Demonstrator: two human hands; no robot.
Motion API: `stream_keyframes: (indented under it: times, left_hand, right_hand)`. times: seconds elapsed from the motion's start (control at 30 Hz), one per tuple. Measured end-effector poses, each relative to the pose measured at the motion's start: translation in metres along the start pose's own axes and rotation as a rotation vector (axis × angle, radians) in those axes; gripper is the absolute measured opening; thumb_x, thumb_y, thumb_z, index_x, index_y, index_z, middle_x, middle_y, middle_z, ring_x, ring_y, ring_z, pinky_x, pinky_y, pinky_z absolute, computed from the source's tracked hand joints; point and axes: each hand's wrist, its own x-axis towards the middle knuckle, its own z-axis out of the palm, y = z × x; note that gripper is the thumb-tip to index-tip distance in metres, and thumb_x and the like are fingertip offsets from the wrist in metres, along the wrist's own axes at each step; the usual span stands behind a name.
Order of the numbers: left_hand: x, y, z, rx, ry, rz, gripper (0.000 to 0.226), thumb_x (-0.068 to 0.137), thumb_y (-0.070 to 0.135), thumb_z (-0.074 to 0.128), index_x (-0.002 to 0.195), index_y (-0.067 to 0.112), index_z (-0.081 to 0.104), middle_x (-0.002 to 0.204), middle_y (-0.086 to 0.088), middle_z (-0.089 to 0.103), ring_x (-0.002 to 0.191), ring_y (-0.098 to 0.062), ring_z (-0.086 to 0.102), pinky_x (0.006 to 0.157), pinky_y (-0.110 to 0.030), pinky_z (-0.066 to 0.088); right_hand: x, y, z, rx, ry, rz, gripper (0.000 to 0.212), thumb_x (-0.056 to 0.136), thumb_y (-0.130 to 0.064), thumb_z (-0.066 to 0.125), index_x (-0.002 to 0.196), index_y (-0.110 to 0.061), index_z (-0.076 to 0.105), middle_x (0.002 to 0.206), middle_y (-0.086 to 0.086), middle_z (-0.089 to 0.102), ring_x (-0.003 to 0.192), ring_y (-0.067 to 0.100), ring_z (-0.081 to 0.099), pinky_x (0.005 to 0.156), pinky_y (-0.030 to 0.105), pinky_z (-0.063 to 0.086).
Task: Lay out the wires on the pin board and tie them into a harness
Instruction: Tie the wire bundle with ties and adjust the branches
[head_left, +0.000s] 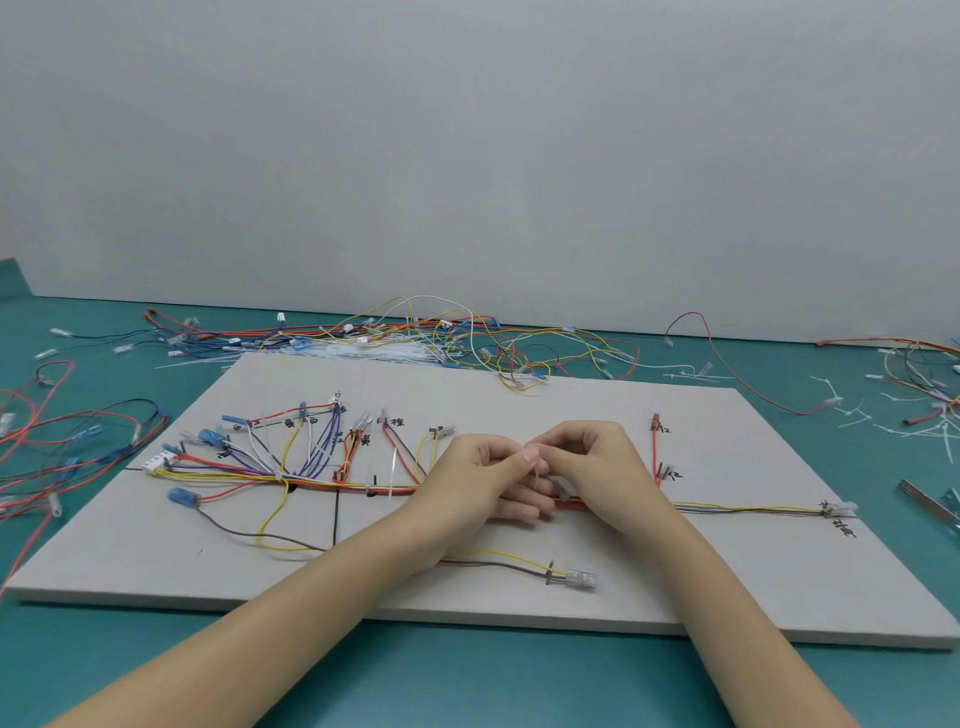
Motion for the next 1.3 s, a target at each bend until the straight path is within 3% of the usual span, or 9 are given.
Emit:
stream_keyframes:
  times: [0.1, 0.23, 0.3, 0.53, 0.83, 1.03, 1.3]
  left_hand:
    - [0.001, 0.002, -0.004, -0.051, -0.034, -0.033, 0.021, 0.098, 0.016, 0.054, 0.087, 0.005, 0.068, 0.083, -0.012, 0.073, 0.074, -0.018, 0.074, 0.067, -0.02, 0.058]
    - [0.0, 0.001, -0.007, -0.049, -0.047, -0.05, 0.009, 0.086, -0.001, 0.067, 0.088, 0.005, 0.073, 0.087, -0.017, 0.074, 0.078, -0.017, 0.073, 0.071, -0.021, 0.058]
    - [-0.001, 0.0, -0.007, -0.04, -0.032, -0.047, 0.008, 0.086, -0.002, 0.067, 0.092, 0.001, 0.073, 0.082, -0.015, 0.074, 0.075, -0.016, 0.073, 0.069, -0.018, 0.057]
    - [0.002, 0.0, -0.003, -0.046, 0.061, -0.059, 0.011, 0.09, 0.004, 0.064, 0.096, -0.004, 0.071, 0.083, -0.011, 0.074, 0.07, -0.014, 0.073, 0.064, -0.017, 0.058]
    - [0.0, 0.003, -0.004, -0.074, 0.071, -0.097, 0.007, 0.089, 0.004, 0.066, 0.088, 0.002, 0.073, 0.081, -0.011, 0.075, 0.071, -0.015, 0.073, 0.063, -0.016, 0.058]
    - [-0.001, 0.005, -0.004, -0.052, 0.072, -0.106, 0.01, 0.09, 0.003, 0.064, 0.086, 0.002, 0.072, 0.081, -0.01, 0.075, 0.071, -0.014, 0.073, 0.061, -0.016, 0.057]
    - [-0.003, 0.004, 0.0, -0.067, 0.137, -0.099, 0.009, 0.091, 0.001, 0.063, 0.086, -0.001, 0.07, 0.078, -0.011, 0.074, 0.066, -0.015, 0.073, 0.061, -0.016, 0.057]
  right_hand:
    - [0.0, 0.001, 0.0, -0.005, 0.028, -0.003, 0.01, 0.086, -0.002, 0.067, 0.078, -0.004, 0.073, 0.072, 0.011, 0.072, 0.062, 0.008, 0.062, 0.059, 0.021, 0.049]
    - [0.001, 0.001, -0.001, 0.059, 0.026, 0.067, 0.009, 0.085, -0.002, 0.068, 0.076, -0.004, 0.072, 0.065, 0.005, 0.069, 0.054, 0.008, 0.061, 0.053, 0.019, 0.048]
    - [0.001, 0.0, -0.003, 0.091, 0.005, 0.097, 0.01, 0.085, -0.004, 0.069, 0.076, -0.005, 0.072, 0.064, 0.005, 0.069, 0.053, 0.011, 0.06, 0.052, 0.02, 0.047]
    - [0.001, -0.002, -0.008, 0.136, -0.011, 0.136, 0.011, 0.082, -0.009, 0.071, 0.072, -0.012, 0.074, 0.073, 0.011, 0.071, 0.07, 0.017, 0.063, 0.074, 0.029, 0.049]
    - [0.001, -0.005, -0.011, 0.159, -0.081, 0.163, 0.007, 0.082, -0.006, 0.07, 0.077, -0.008, 0.074, 0.07, 0.005, 0.07, 0.067, 0.012, 0.06, 0.068, 0.022, 0.049]
    - [-0.001, -0.004, -0.006, 0.154, -0.042, 0.123, 0.005, 0.083, -0.004, 0.07, 0.081, 0.0, 0.072, 0.075, 0.018, 0.066, 0.067, 0.021, 0.058, 0.063, 0.028, 0.046]
    - [-0.004, -0.005, -0.007, 0.1, -0.067, 0.08, 0.006, 0.082, -0.004, 0.071, 0.077, -0.006, 0.074, 0.079, 0.014, 0.072, 0.073, 0.017, 0.062, 0.075, 0.03, 0.046]
